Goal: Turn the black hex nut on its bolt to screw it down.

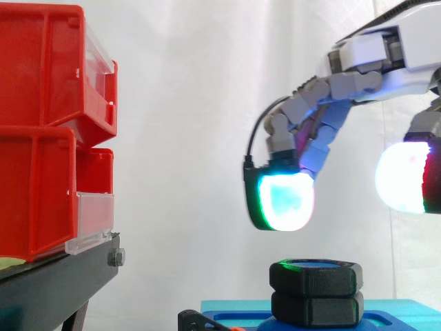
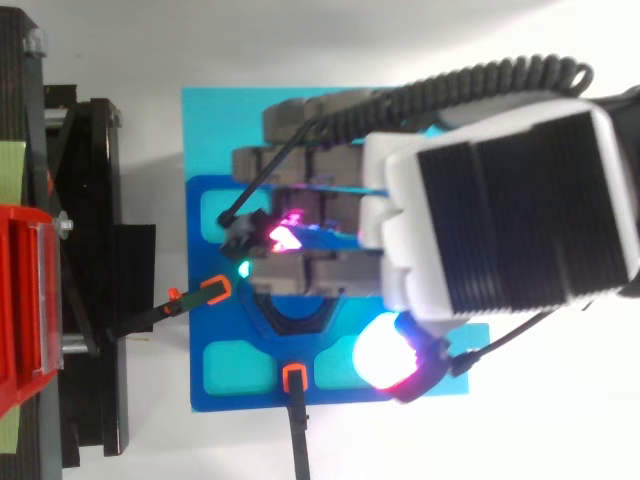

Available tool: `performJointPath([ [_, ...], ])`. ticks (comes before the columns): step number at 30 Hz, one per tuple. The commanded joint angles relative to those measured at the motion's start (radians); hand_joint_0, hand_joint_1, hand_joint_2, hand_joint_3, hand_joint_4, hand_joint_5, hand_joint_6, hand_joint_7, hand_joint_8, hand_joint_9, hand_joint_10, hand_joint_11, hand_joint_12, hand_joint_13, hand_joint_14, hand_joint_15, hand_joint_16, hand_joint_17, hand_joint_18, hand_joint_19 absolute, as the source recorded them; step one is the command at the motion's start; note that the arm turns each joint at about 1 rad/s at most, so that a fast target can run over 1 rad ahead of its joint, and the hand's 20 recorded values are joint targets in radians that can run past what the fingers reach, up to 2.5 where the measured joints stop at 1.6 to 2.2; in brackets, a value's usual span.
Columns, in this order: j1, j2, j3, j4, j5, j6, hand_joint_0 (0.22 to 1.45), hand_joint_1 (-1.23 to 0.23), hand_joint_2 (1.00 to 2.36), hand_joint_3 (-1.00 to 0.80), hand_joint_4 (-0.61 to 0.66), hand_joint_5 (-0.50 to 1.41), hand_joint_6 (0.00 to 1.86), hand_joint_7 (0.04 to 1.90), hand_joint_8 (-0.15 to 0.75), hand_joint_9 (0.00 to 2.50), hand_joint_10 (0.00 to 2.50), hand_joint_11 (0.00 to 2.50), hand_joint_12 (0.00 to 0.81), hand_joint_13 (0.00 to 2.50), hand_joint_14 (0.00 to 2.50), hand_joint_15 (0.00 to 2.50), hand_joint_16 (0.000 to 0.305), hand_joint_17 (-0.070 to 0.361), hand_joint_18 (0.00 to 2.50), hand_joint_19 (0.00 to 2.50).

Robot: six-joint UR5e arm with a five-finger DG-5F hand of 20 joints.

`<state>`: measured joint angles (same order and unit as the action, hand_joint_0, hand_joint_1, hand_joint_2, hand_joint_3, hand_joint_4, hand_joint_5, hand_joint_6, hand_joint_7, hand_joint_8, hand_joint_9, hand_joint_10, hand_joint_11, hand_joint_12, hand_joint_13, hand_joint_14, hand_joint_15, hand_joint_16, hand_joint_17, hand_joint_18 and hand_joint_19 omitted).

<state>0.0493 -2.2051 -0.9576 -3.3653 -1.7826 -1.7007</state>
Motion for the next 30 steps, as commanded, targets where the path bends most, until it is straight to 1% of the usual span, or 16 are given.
performJointPath([
  [1, -0.022, 0.018, 0.0, -0.072, -0.009, -0.014, 0.46, -0.42, 1.0, -0.5, 0.27, -0.08, 0.5, 1.02, 0.28, 0.8, 0.0, 0.12, 0.366, 0.57, 0.0, 0.04, 0.049, 0.109, 0.52, 0.34],
  [3, -0.037, 0.038, -0.004, -0.105, -0.024, -0.036, 0.46, -0.42, 1.0, -0.5, 0.26, -0.08, 0.5, 1.02, 0.278, 0.8, 0.0, 0.13, 0.367, 0.57, 0.0, 0.04, 0.049, 0.109, 0.51, 0.34],
  [6, -0.042, 0.058, -0.02, -0.106, -0.024, -0.037, 0.46, -0.43, 1.0, -0.5, 0.26, -0.08, 0.5, 1.01, 0.28, 0.8, 0.0, 0.12, 0.365, 0.57, 0.0, 0.05, 0.048, 0.108, 0.51, 0.34],
  [9, -0.048, 0.105, -0.067, -0.111, -0.023, -0.037, 0.47, -0.43, 1.0, -0.5, 0.26, -0.09, 0.5, 1.0, 0.279, 0.8, 0.0, 0.13, 0.365, 0.56, 0.0, 0.04, 0.048, 0.108, 0.51, 0.34],
  [11, -0.051, 0.139, -0.112, -0.109, -0.02, -0.031, 0.47, -0.43, 1.0, -0.5, 0.26, -0.09, 0.5, 0.99, 0.276, 0.8, 0.0, 0.12, 0.364, 0.56, 0.0, 0.04, 0.048, 0.107, 0.51, 0.34],
  [13, -0.051, 0.2, -0.191, -0.095, 0.006, -0.007, 0.47, -0.43, 1.0, -0.5, 0.26, -0.09, 0.5, 0.98, 0.277, 0.8, 0.0, 0.12, 0.363, 0.56, 0.0, 0.04, 0.048, 0.107, 0.51, 0.34],
  [14, -0.051, 0.219, -0.213, -0.089, 0.015, 0.001, 0.47, -0.43, 1.0, -0.5, 0.25, -0.1, 0.5, 0.97, 0.274, 0.8, 0.0, 0.12, 0.362, 0.56, 0.0, 0.05, 0.048, 0.107, 0.51, 0.34],
  [15, -0.051, 0.254, -0.265, -0.071, 0.032, 0.018, 0.47, -0.44, 1.0, -0.5, 0.25, -0.1, 0.5, 0.96, 0.277, 0.8, 0.0, 0.12, 0.362, 0.56, 0.0, 0.05, 0.048, 0.107, 0.51, 0.34],
  [16, -0.051, 0.254, -0.265, -0.071, 0.032, 0.018, 0.47, -0.44, 1.0, -0.5, 0.24, -0.1, 0.5, 0.94, 0.273, 0.8, 0.0, 0.12, 0.362, 0.56, 0.0, 0.05, 0.047, 0.107, 0.51, 0.34],
  [17, -0.048, 0.285, -0.313, -0.048, 0.045, 0.036, 0.47, -0.44, 1.0, -0.5, 0.23, -0.12, 0.5, 0.9, 0.269, 0.79, 0.0, 0.12, 0.357, 0.55, 0.0, 0.04, 0.047, 0.106, 0.51, 0.33],
  [18, -0.046, 0.301, -0.333, -0.037, 0.048, 0.047, 0.47, -0.45, 1.0, -0.5, 0.22, -0.13, 0.5, 0.88, 0.267, 0.78, 0.0, 0.12, 0.356, 0.54, 0.0, 0.04, 0.047, 0.106, 0.51, 0.33],
  [21, -0.04, 0.375, -0.429, 0.012, 0.063, 0.136, 0.47, -0.46, 1.0, -0.5, 0.19, -0.16, 0.5, 0.83, 0.263, 0.71, 0.0, 0.1, 0.352, 0.51, 0.0, 0.04, 0.047, 0.106, 0.48, 0.31],
  [22, -0.04, 0.375, -0.429, 0.012, 0.063, 0.136, 0.47, -0.46, 1.0, -0.5, 0.18, -0.16, 0.5, 0.81, 0.261, 0.69, 0.0, 0.1, 0.349, 0.49, 0.0, 0.03, 0.047, 0.105, 0.47, 0.31],
  [23, -0.037, 0.4, -0.466, 0.014, 0.063, 0.165, 0.47, -0.47, 1.0, -0.5, 0.18, -0.17, 0.5, 0.8, 0.254, 0.67, 0.0, 0.11, 0.346, 0.48, 0.0, 0.02, 0.047, 0.105, 0.47, 0.3],
  [25, -0.036, 0.415, -0.487, 0.014, 0.061, 0.177, 0.47, -0.47, 1.0, -0.5, 0.17, -0.18, 0.5, 0.79, 0.257, 0.65, 0.0, 0.11, 0.345, 0.46, 0.0, 0.03, 0.046, 0.104, 0.45, 0.3],
  [30, -0.037, 0.433, -0.52, 0.015, 0.065, 0.211, 0.48, -0.48, 1.0, -0.5, 0.16, -0.19, 0.5, 0.78, 0.237, 0.6, 0.0, 0.11, 0.342, 0.4, 0.0, 0.0, 0.045, 0.102, 0.4, 0.3],
])
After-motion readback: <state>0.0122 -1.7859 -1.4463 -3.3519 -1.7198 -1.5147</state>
